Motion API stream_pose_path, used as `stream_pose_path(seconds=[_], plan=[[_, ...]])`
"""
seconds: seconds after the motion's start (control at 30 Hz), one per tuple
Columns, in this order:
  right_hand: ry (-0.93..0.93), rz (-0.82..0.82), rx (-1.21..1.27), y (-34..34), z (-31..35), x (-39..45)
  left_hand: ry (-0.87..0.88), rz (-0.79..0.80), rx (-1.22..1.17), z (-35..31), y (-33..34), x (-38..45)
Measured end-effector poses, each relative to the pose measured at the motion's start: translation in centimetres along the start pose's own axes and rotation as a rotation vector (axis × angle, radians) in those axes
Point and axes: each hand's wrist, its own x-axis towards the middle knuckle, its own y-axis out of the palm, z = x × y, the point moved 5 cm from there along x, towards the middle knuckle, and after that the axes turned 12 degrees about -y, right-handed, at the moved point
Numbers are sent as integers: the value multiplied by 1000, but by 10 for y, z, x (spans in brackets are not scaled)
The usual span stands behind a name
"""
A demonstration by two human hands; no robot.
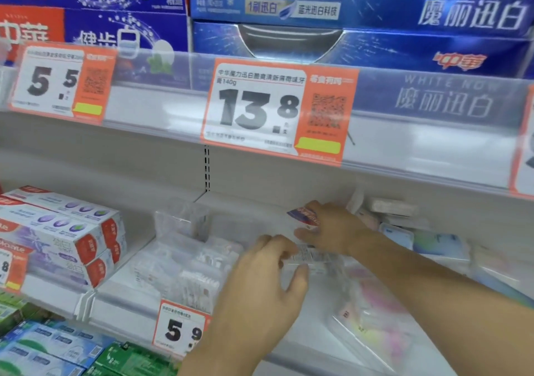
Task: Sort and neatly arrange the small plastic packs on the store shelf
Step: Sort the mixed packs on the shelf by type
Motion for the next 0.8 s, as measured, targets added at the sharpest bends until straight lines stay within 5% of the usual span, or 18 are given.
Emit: stream_pose_path(seconds=[0.1,0.2,0.33,0.47,0.6,0.7,0.8], plan=[[23,-79,72,-2,2,0,-91,68,22,4,17,4],[-23,-246,427,-22,6,-26,-208,0,-24,11,14,11],[-352,-120,770,-41,32,-85,-533,112,-356,18,16,14],[-412,68,635,-47,37,-118,-518,220,-458,7,26,7],[-159,-355,355,-66,-18,-86,-513,243,-451,4,32,0],[119,-147,144,-51,-56,-42,-550,266,-494,3,38,-2],[157,-52,213,-35,-59,-21,-568,279,-494,4,40,-1]])
